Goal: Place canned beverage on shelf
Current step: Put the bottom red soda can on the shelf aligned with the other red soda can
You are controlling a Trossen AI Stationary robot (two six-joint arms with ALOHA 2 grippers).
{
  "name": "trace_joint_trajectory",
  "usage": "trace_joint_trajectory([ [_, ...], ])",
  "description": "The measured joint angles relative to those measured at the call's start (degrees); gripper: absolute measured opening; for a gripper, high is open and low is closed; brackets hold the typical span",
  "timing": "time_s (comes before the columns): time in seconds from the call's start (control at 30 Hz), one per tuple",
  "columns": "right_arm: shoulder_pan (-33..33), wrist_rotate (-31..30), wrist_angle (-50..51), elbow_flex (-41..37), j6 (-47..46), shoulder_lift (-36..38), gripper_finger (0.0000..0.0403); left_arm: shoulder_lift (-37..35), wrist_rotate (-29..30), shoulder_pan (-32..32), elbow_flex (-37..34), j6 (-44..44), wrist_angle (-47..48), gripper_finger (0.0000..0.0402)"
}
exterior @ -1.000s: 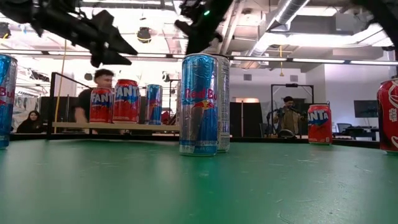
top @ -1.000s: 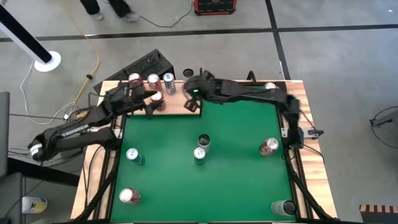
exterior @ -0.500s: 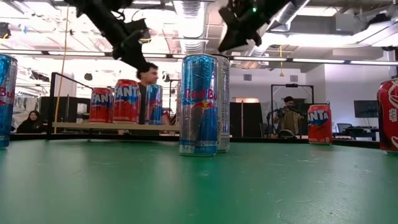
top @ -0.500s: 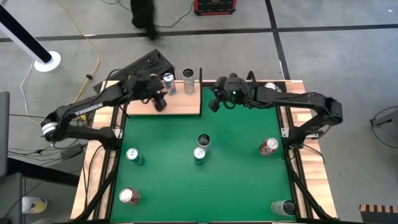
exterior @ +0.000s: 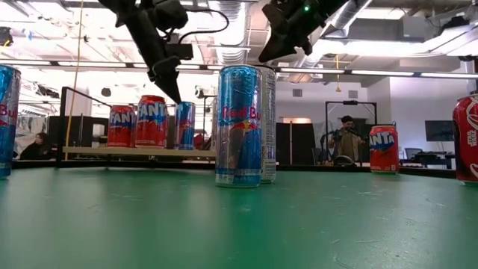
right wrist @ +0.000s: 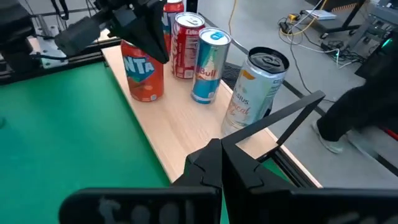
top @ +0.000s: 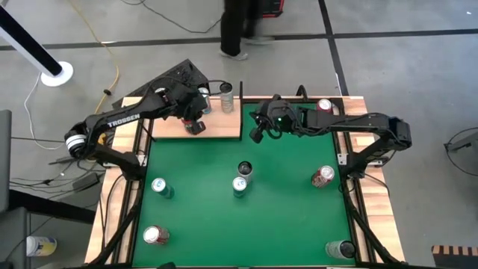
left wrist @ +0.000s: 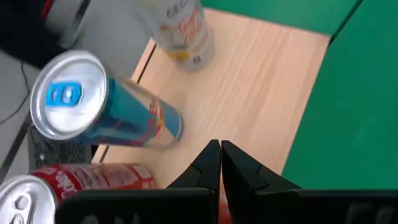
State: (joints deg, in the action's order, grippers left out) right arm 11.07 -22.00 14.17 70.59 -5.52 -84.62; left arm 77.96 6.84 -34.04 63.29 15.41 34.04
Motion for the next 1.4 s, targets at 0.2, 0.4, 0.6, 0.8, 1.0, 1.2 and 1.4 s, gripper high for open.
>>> trace_joint_trajectory([
  [0.2, 0.04, -0.02, -0.07, 0.0, 0.29, 0.0, 0.0024, 0.06, 2.0, -0.02, 0.0, -0.03, 2.54, 0.0],
  [0.4, 0.04, 0.0, -0.05, 0.0, 0.87, 0.0, 0.0024, -0.08, 5.75, 0.0, 0.09, -0.53, 8.07, 0.0],
  [0.6, 0.04, 0.0, -0.04, 0.0, 1.03, 0.0, 0.0024, -0.2, 8.09, 0.0, -0.07, -1.48, 12.25, 0.0],
  [0.8, 0.03, 0.02, 0.2, 0.0, 1.05, 0.0, 0.0024, -1.2, 9.92, 0.34, -0.07, -1.44, 13.29, 0.0],
  [1.0, 0.02, 0.03, 2.14, -0.01, 1.05, 0.0, 0.0024, -8.67, 7.58, 2.75, -0.07, -0.82, 13.34, 0.0],
  [1.2, -0.13, 0.04, 2.45, -0.02, 1.66, -0.02, 0.0024, -15.8, 4.42, 3.81, -4.89, -1.04, 12.39, 0.0],
  [1.4, -0.12, 0.95, 1.8, -0.02, 1.61, -0.02, 0.0024, -15.01, 4.29, 2.67, -8.97, -0.02, 10.69, 0.0],
])
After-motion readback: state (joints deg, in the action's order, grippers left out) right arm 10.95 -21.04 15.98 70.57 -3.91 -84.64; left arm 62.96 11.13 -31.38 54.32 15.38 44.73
